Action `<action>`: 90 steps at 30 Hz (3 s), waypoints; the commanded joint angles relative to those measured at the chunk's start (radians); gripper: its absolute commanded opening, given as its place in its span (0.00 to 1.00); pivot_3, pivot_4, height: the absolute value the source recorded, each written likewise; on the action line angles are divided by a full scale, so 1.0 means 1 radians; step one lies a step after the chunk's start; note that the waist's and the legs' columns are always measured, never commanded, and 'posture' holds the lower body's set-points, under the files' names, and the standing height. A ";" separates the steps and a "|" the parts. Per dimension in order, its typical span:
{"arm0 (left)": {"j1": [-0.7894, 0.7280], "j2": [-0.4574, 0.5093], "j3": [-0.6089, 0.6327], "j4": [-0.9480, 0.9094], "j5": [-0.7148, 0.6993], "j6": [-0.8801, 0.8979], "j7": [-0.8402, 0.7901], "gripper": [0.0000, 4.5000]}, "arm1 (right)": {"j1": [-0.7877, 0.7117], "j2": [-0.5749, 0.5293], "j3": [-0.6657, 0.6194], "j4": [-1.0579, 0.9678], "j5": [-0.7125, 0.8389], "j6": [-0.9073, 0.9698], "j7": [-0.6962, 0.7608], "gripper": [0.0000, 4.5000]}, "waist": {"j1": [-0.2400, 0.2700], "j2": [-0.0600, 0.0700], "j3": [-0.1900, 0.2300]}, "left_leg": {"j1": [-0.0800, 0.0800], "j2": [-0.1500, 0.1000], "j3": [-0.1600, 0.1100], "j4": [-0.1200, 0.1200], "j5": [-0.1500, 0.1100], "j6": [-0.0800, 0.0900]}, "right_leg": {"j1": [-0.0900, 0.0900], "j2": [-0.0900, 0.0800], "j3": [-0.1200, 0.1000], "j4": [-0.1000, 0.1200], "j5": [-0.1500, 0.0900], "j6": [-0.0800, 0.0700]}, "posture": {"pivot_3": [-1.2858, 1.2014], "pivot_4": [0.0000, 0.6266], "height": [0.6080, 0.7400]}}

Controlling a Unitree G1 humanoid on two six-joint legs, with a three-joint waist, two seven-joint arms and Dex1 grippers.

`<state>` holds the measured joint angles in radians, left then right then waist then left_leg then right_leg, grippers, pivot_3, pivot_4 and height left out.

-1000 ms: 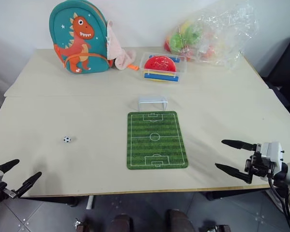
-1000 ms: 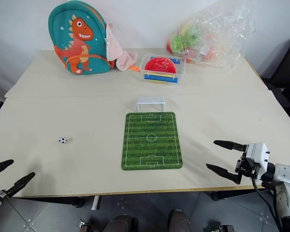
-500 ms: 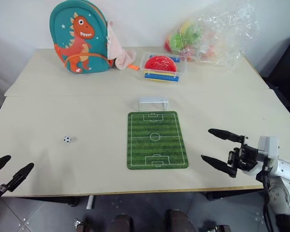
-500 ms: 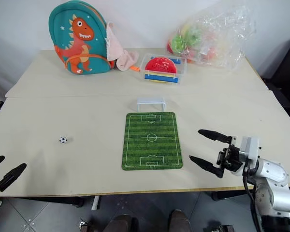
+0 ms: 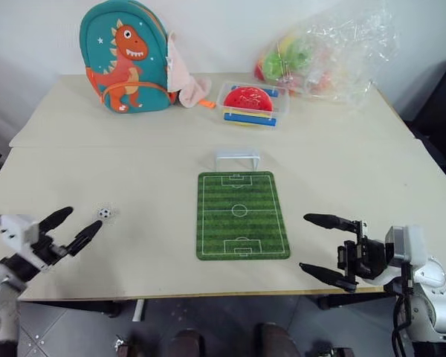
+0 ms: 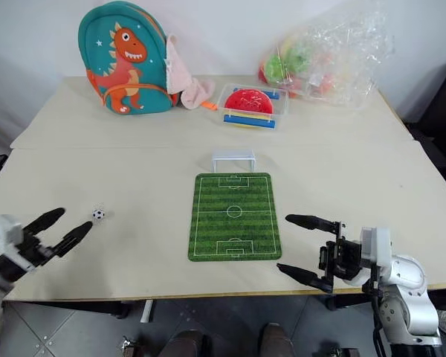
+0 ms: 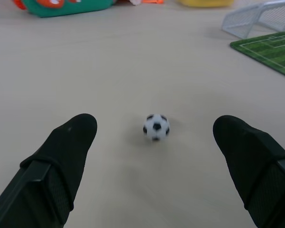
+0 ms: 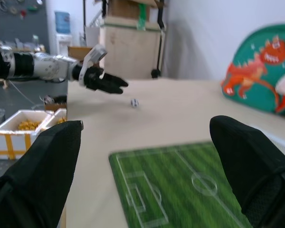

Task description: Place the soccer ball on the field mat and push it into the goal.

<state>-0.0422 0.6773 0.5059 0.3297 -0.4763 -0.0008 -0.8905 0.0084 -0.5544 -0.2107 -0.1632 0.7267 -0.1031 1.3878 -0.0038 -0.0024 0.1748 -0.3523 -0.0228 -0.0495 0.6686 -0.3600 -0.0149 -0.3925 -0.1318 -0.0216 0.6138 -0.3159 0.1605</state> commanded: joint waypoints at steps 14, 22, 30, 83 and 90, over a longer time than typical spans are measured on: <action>-0.198 0.046 -0.100 0.249 0.086 -0.056 -0.067 0.80 | 0.032 -0.064 -0.187 0.363 -0.021 -0.244 0.192 1.00 | 0.000 0.000 0.000 | 0.000 0.000 0.005 0.004 0.000 0.000 | 0.001 0.000 -0.002 0.002 0.000 0.000 | 0.52 0.24 1.00; -0.244 0.058 -0.111 0.320 0.084 -0.064 -0.115 0.25 | 0.055 -0.043 -0.194 0.335 0.011 -0.262 0.169 1.00 | 0.002 0.000 0.000 | 0.000 0.000 0.004 0.009 0.000 0.000 | 0.001 -0.001 -0.001 0.006 0.000 0.000 | 0.52 0.24 1.00; -0.309 0.052 -0.156 0.199 0.024 0.085 -0.225 0.20 | 0.100 0.019 -0.171 0.105 0.061 -0.182 0.039 1.00 | 0.003 0.000 0.000 | -0.001 0.000 0.001 0.012 0.000 0.000 | 0.000 -0.001 0.000 0.008 0.000 0.001 | 0.52 0.24 1.00; -0.529 -0.305 -0.926 -0.373 0.413 0.287 -0.112 0.66 | 0.166 -0.272 -0.270 0.137 -0.068 0.019 0.085 1.00 | 0.031 0.000 0.001 | -0.004 -0.001 0.004 0.015 -0.001 0.002 | 0.002 0.001 0.002 -0.003 0.003 0.004 | 0.52 0.24 1.00; -0.536 -0.320 -0.886 -0.360 0.381 0.263 -0.114 0.66 | 0.173 -0.259 -0.267 0.142 -0.075 0.020 0.083 1.00 | 0.030 0.000 0.001 | -0.004 -0.001 0.004 0.015 -0.001 0.002 | 0.002 0.001 0.002 -0.003 0.003 0.004 | 0.52 0.24 1.00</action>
<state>-0.5584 0.3701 -0.4147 -0.0205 -0.0575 0.2795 -1.0061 0.1765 -0.8188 -0.4750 -0.0045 0.6453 -0.0836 1.4706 0.0266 -0.0021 0.1762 -0.3559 -0.0235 -0.0453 0.6832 -0.3611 -0.0127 -0.3905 -0.1307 -0.0200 0.6113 -0.3128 0.1644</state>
